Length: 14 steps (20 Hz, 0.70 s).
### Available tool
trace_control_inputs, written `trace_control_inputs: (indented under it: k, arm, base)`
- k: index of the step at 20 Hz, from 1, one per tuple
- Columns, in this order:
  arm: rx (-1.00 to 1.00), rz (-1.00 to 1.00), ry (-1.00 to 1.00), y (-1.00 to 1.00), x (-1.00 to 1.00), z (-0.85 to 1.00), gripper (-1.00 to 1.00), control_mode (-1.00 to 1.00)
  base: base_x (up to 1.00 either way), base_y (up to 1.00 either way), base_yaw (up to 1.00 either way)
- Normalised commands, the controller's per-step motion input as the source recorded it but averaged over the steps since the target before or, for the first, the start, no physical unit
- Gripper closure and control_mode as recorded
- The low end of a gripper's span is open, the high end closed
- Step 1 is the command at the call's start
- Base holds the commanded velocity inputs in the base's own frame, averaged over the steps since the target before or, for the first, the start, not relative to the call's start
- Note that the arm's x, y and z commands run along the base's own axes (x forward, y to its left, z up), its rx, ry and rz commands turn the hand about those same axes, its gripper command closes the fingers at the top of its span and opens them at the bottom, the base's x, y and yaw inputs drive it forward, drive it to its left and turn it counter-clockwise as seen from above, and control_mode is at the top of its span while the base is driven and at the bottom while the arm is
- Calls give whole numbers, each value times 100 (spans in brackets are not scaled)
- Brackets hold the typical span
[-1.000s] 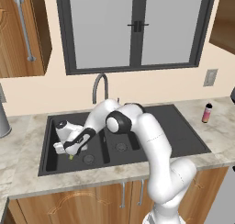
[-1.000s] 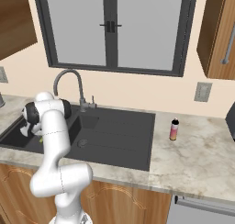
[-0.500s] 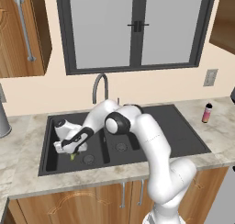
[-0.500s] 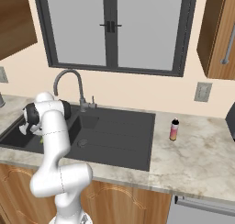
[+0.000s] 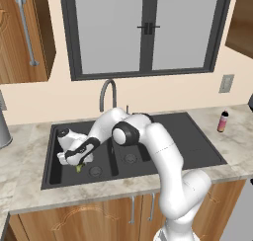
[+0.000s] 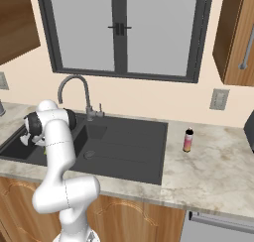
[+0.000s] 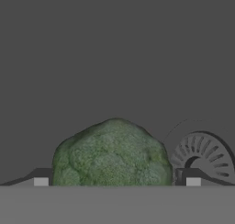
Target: Turn on the sink faucet. Then move the broccoli from the counter to the sink. Turn off the sink. Move the vegetable from the sink to the pot next to the stove. Finally move the pot to the rear right burner.
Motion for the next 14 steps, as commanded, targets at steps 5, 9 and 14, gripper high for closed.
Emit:
trace_control_inputs:
  k: [5,9,14]
  arm:
    - [-4,0,0,-6,0,-32,-100,-100]
    - [-1,0,0,-11,0,-35,-100,-100]
    - [0,0,-1,-6,0,-30,-100,-100]
  base:
    - [0,0,0]
    - [0,0,0]
    - [0,0,0]
